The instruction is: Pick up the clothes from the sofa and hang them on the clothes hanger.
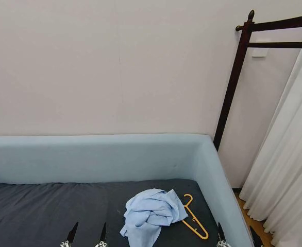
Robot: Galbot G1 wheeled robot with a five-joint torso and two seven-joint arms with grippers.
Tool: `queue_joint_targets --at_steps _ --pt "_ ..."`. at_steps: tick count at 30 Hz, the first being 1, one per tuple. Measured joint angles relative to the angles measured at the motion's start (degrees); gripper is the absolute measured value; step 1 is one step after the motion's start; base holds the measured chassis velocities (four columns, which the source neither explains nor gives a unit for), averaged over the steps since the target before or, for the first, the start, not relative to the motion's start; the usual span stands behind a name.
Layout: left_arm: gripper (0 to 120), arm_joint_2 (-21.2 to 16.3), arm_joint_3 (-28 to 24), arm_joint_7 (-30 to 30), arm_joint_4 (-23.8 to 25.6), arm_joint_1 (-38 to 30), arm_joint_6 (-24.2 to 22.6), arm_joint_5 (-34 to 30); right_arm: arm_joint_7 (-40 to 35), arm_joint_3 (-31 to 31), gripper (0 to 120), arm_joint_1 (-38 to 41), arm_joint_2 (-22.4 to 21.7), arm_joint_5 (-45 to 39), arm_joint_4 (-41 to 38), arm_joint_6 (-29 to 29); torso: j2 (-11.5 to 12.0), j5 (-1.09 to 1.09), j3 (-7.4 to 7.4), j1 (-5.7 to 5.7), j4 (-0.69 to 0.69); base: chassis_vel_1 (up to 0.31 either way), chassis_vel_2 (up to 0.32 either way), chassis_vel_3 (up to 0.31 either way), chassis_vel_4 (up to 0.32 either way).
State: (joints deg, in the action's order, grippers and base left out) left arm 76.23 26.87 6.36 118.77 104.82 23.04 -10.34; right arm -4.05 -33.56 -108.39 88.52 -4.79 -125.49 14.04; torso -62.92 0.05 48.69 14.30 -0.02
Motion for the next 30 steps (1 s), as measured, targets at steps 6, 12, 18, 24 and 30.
queue_joint_targets --at_steps 6,12,18,24,30 --pt "100 -0.41 -0.05 1.46 0.75 0.77 -1.04 -0.36 1.21 -0.23 100 -0.23 0.05 1.56 -0.2 0.95 0.0 0.0 0.0 0.0 0.0 0.0 0.0 0.0 0.0" --pt "100 -2.63 -1.03 3.25 1.79 -0.14 -2.88 -2.67 2.25 -0.88 100 1.11 0.74 2.41 1.19 1.05 0.0 0.0 0.0 0.0 0.0 0.0 0.0 0.0 0.0" --pt "100 -5.49 -2.36 4.99 1.35 -2.03 -4.41 -4.85 3.59 -2.14 100 3.32 3.6 2.15 4.0 2.23 0.0 -0.01 0.0 0.01 0.0 0.0 0.0 0.0 0.0" --pt "100 -3.51 -1.17 4.3 -0.38 -3.13 -3.86 -4.94 3.52 -0.12 100 3.44 2.01 2.95 4.04 1.88 0.0 -0.01 0.0 0.01 -0.01 0.0 0.0 0.0 0.0" --pt "100 -3.96 -1.13 3.6 -2.91 -3.53 -3.64 -5.59 1.32 0.87 100 4.9 -3.68 -4.03 3.31 -5.18 0.0 0.01 0.0 0.01 -0.01 0.0 0.0 0.0 0.0"
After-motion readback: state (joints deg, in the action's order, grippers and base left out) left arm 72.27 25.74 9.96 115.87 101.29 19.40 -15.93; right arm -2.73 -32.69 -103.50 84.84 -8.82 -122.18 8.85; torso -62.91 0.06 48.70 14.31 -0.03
